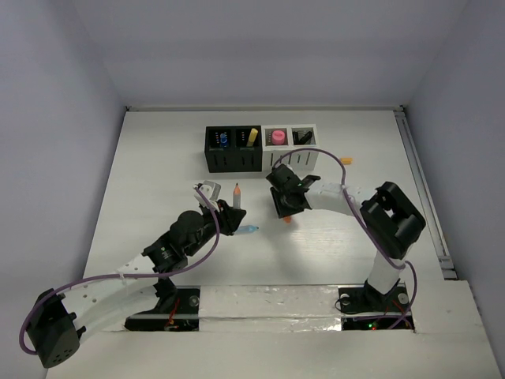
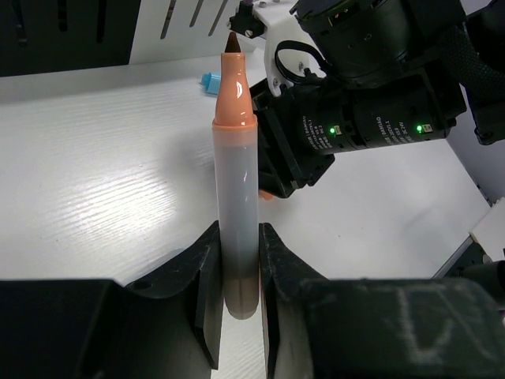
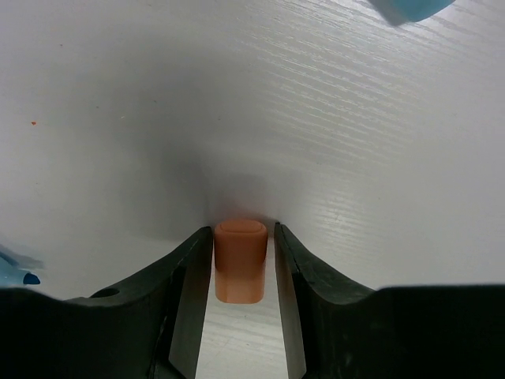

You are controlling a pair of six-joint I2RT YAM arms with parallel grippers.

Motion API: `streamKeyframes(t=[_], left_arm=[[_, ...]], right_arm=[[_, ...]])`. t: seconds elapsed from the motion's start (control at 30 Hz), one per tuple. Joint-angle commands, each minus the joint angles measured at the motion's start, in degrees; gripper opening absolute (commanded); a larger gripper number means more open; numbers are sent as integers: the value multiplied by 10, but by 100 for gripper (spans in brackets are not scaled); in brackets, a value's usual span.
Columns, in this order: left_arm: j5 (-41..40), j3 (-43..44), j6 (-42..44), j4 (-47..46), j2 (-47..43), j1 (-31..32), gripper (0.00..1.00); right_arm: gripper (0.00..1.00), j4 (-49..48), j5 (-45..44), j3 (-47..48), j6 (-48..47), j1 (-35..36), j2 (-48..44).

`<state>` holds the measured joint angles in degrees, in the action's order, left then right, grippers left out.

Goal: Sort the stationery into containers
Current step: Close the pen cap on the pen.

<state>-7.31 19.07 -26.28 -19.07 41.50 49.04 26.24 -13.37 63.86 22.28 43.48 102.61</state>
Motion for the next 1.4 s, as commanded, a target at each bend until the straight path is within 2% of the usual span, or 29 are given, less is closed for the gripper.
streamKeyframes(t=[0.0, 0.1, 0.13, 0.17, 0.23, 0.33, 0.57, 0.7, 0.97, 1.37], left_arm=[[5, 0, -5, -28, -6, 0, 0], [5, -1, -6, -26, -7, 0, 0], [5, -2, -6, -26, -7, 0, 0], [7, -2, -7, -26, -6, 0, 0], [8, -2, -9, -28, -4, 0, 0], [19, -3, -11, -40, 1, 0, 0], [34, -6, -23, -63, 9, 0, 0], [34, -3, -19, -76, 30, 0, 0], [22, 14, 18, -134, 102, 0, 0], [30, 44, 42, -161, 145, 0, 0]], right_arm=[[44, 21, -21, 19, -7, -3, 17], [39, 22, -19, 20, -8, -3, 24], [26, 22, -19, 19, -7, -3, 23], [20, 22, -20, 19, -5, -3, 22], [15, 10, -25, 17, 0, -3, 1], [14, -18, -34, 18, 5, -3, -40], [11, -163, -32, 7, 46, -3, -233], [6, -248, -41, 13, 77, -3, -265], [7, -345, 9, 31, 127, 2, -238], [7, -348, 19, 58, 131, 44, -190]])
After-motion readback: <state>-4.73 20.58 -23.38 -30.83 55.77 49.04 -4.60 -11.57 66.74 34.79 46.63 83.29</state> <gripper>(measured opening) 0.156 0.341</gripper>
